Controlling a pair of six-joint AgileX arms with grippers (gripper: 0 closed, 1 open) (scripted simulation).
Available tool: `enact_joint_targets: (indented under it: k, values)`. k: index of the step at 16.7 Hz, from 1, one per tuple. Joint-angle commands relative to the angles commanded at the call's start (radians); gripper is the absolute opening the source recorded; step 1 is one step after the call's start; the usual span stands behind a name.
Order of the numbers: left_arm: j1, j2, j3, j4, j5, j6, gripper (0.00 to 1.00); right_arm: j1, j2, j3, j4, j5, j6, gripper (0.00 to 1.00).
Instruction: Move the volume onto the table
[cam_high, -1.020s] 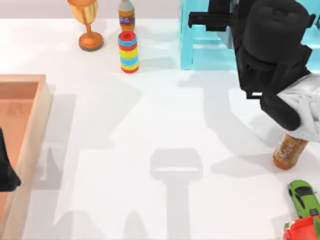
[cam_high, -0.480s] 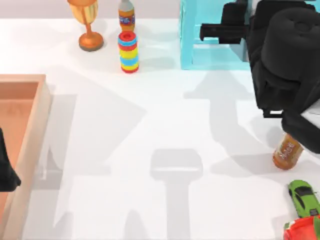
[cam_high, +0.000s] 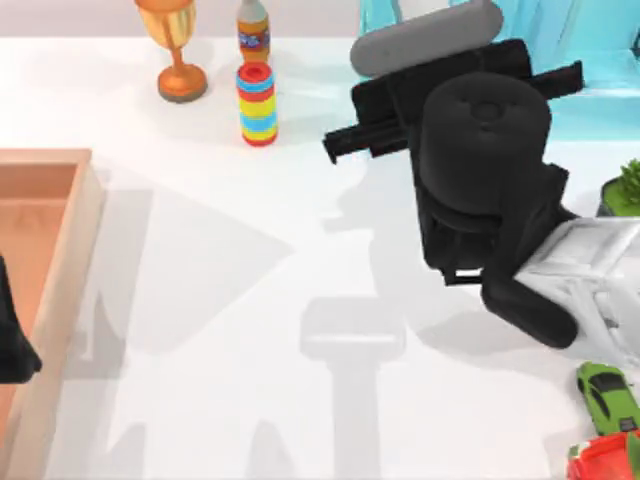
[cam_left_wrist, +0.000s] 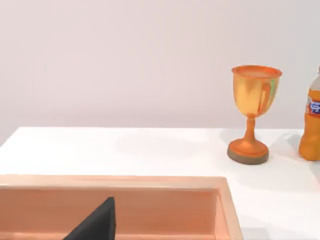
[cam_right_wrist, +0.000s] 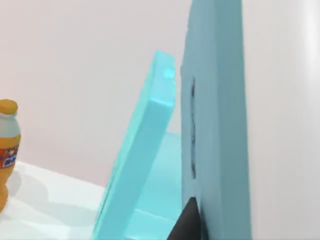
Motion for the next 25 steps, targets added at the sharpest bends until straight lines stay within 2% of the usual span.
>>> enact_joint_targets:
  k: [6,10,13,25]
  values:
    - [0.000,0.000,0.000,0.000,0.000,0.000,1.00,0.252,0.169,-0.008,-0.049,0.104,-0.545,0.00]
    - [0.000,0.000,0.000,0.000,0.000,0.000,1.00,0.377,0.244,-0.033,-0.091,0.133,-0.765,0.00]
    - [0.000,0.000,0.000,0.000,0.000,0.000,1.00,0.409,0.259,-0.044,-0.105,0.137,-0.819,0.00]
    - [0.000,0.000,0.000,0.000,0.000,0.000,1.00,0.418,0.258,-0.051,-0.113,0.146,-0.804,0.00]
